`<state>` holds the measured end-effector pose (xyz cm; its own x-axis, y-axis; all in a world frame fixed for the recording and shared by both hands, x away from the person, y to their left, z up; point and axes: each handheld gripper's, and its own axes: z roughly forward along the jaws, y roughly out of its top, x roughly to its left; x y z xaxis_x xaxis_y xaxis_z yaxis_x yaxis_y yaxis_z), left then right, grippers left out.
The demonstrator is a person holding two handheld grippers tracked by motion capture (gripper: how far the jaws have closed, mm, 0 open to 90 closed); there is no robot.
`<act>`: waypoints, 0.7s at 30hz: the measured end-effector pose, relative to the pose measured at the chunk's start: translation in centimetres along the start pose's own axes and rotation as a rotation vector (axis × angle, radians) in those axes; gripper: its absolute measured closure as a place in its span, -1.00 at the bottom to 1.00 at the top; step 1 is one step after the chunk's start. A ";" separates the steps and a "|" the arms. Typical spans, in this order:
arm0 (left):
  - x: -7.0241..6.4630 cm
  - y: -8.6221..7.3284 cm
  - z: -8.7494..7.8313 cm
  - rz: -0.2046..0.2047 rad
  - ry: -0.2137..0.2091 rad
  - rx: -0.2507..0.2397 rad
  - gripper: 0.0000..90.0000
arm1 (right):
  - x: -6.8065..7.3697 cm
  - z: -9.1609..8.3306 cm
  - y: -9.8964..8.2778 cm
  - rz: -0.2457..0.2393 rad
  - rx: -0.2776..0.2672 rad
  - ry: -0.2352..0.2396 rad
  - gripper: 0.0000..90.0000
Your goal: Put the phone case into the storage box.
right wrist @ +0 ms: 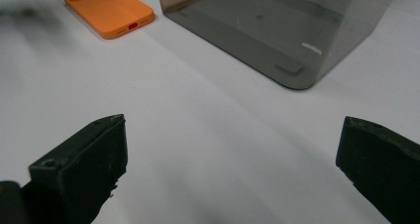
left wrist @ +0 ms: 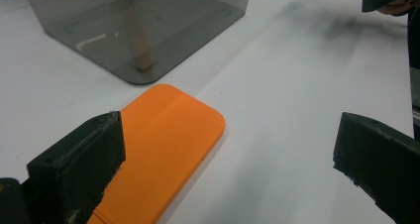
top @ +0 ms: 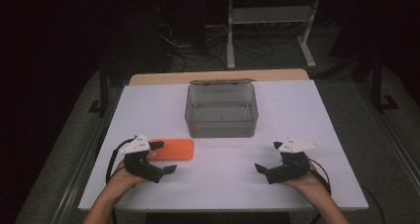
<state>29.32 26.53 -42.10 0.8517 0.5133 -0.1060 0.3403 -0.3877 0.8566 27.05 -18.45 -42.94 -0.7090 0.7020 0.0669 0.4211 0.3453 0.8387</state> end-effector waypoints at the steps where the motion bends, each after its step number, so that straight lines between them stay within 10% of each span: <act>1: 0.0 0.0 0.0 0.000 -0.001 -0.001 -1.00 | 0.0 0.0 0.0 0.000 -0.004 0.001 -1.00; 21: 0.3 0.9 -0.1 0.011 -0.005 0.003 -1.00 | 0.0 0.0 0.0 0.003 0.003 -0.002 -1.00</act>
<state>29.82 26.45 -41.33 0.8574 0.5050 -0.0993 0.3320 -0.3953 0.8564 27.06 -18.41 -42.95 -0.7065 0.7044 0.0682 0.4246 0.3448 0.8372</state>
